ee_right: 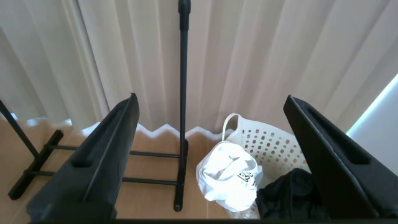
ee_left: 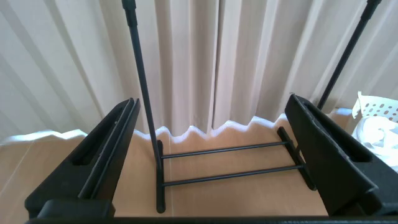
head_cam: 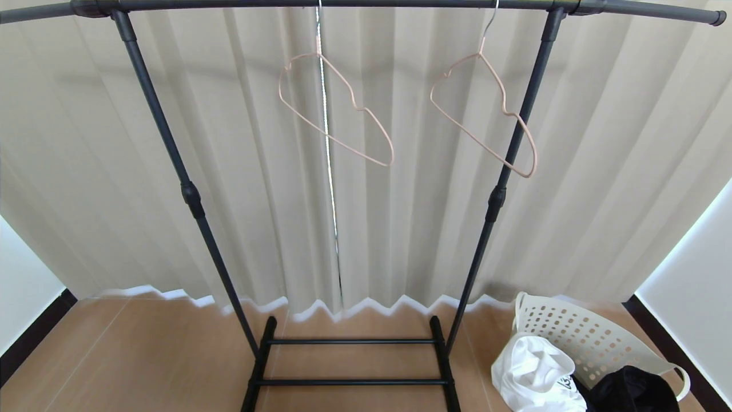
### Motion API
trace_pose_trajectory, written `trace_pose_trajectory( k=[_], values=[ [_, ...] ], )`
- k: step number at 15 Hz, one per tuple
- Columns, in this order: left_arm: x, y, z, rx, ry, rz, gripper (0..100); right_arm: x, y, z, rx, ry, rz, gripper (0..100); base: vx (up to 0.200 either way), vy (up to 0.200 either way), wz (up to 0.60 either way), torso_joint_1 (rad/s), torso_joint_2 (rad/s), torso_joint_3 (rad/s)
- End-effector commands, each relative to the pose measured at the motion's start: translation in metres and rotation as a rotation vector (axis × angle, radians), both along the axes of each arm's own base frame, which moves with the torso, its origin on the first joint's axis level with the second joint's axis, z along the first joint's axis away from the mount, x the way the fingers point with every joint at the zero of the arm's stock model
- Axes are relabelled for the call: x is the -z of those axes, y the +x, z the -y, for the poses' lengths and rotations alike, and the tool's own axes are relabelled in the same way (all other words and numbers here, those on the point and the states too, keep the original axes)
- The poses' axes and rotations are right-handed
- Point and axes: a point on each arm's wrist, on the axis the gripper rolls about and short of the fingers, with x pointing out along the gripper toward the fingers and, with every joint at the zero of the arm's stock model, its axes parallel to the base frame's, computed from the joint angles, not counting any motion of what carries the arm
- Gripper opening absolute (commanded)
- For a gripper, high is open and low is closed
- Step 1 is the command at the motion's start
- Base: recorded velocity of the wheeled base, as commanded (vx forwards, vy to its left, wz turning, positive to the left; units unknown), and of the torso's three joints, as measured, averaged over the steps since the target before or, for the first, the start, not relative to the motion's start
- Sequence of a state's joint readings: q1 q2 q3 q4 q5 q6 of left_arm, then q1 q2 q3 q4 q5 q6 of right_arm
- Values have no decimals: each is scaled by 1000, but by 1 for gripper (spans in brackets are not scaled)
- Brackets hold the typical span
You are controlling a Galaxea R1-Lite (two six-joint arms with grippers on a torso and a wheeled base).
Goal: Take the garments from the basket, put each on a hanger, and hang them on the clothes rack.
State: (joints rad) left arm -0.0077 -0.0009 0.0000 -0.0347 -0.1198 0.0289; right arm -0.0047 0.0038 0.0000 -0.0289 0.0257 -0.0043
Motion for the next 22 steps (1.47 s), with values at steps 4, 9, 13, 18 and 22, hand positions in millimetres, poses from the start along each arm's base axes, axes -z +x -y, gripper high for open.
trace_pose_trajectory(
  k=[4, 9, 13, 18, 22],
  values=[
    [0, 0, 0, 0, 0, 0, 100, 0, 0, 0, -5, -5, -2, 100, 0, 0, 0, 0, 0, 0],
    [0, 0, 0, 3, 12, 1, 100, 0, 0, 0, -9, -23, -6, 100, 0, 0, 0, 0, 0, 0],
    [0, 0, 0, 6, 13, 1, 100, 1, 0, 0, -16, -40, -9, 100, 0, 0, 0, 0, 0, 0],
    [0, 0, 0, 6, 11, 1, 100, 1, 0, -1, -32, -13, -8, 100, 0, 0, 0, 0, 0, 0],
    [0, 0, 0, -3, -4, -1, 100, 1, 0, -1, -31, -12, -8, 100, 0, 0, 0, -54, 207, 151]
  ],
)
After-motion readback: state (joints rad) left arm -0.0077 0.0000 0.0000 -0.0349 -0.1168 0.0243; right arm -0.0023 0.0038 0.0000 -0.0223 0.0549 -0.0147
